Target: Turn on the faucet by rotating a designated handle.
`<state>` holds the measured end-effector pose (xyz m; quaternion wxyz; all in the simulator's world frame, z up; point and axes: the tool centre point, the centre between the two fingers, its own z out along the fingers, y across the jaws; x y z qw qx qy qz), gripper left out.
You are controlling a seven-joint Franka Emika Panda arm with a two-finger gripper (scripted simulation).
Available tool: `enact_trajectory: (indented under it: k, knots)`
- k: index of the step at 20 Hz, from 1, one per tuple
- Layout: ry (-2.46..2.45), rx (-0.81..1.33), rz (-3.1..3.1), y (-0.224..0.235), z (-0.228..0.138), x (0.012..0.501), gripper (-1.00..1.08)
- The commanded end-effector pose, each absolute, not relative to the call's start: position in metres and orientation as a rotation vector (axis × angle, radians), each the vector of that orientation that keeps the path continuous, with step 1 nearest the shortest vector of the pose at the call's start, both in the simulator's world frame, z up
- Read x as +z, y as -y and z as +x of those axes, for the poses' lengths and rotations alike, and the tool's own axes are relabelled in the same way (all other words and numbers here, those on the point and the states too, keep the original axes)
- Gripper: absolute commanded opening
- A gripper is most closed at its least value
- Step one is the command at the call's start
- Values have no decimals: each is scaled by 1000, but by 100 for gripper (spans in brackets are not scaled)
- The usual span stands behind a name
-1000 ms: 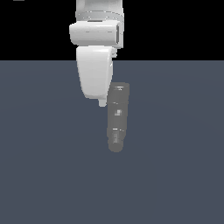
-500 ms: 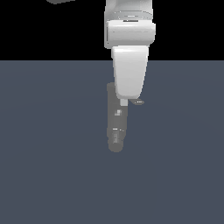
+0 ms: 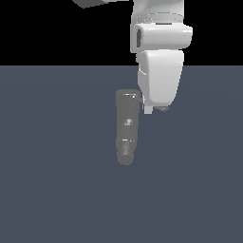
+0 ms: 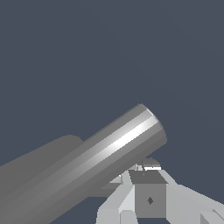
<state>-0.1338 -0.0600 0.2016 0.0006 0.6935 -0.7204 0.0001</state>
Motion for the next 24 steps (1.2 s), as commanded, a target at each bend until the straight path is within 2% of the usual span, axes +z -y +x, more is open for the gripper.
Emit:
enact_trajectory:
  k: [1, 24]
  knots:
    - [2271, 2, 2170, 70, -127, 202, -100]
    - [2293, 0, 2147, 146, -69, 202, -100]
